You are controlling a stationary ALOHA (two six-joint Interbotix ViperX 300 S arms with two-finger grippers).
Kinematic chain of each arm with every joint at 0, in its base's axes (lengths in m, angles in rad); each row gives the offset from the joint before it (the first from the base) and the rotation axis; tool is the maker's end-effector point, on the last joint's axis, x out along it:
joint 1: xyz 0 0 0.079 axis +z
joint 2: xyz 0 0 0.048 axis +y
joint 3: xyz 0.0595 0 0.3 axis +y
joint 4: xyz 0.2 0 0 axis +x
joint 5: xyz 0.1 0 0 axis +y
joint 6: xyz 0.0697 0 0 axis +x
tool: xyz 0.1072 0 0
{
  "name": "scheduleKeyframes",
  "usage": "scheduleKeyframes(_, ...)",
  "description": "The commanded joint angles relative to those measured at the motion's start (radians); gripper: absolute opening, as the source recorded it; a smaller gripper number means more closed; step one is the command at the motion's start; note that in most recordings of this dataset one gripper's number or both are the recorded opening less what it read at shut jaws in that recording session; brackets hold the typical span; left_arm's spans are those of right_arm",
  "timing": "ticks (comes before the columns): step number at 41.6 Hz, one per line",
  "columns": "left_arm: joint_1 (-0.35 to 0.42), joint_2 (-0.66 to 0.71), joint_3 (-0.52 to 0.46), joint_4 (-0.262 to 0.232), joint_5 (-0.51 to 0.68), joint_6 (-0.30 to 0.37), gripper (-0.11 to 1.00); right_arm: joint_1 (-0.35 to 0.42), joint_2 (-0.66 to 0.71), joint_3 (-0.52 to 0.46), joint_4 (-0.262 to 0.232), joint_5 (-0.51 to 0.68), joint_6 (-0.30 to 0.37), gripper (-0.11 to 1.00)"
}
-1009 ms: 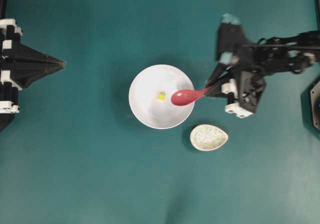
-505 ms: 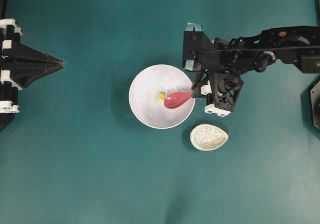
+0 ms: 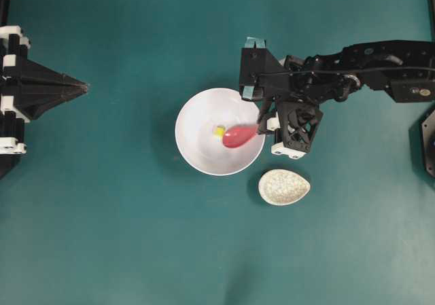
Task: Scoop the yellow hexagonal prism block from the bowl with a spoon using the right arm.
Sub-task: 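Lower the spoon bowl into the white bowl beside the yellow block, then push the spoon under the yellow block to scoop it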
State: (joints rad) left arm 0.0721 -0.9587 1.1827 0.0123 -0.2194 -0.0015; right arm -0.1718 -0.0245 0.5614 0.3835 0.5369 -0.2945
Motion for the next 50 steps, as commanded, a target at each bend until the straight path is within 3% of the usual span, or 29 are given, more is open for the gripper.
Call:
scheduleKeyframes(1, 0.003, 0.003, -0.02, 0.002, -0.005, -0.002, -0.01, -0.002, -0.008, -0.025, 0.0, -0.017, 0.002, 0.24)
scheduleKeyframes(50, 0.003, 0.003, -0.021, 0.002, 0.025, 0.006, -0.01, 0.005, 0.029, -0.038, 0.026, -0.264, 0.002, 0.24)
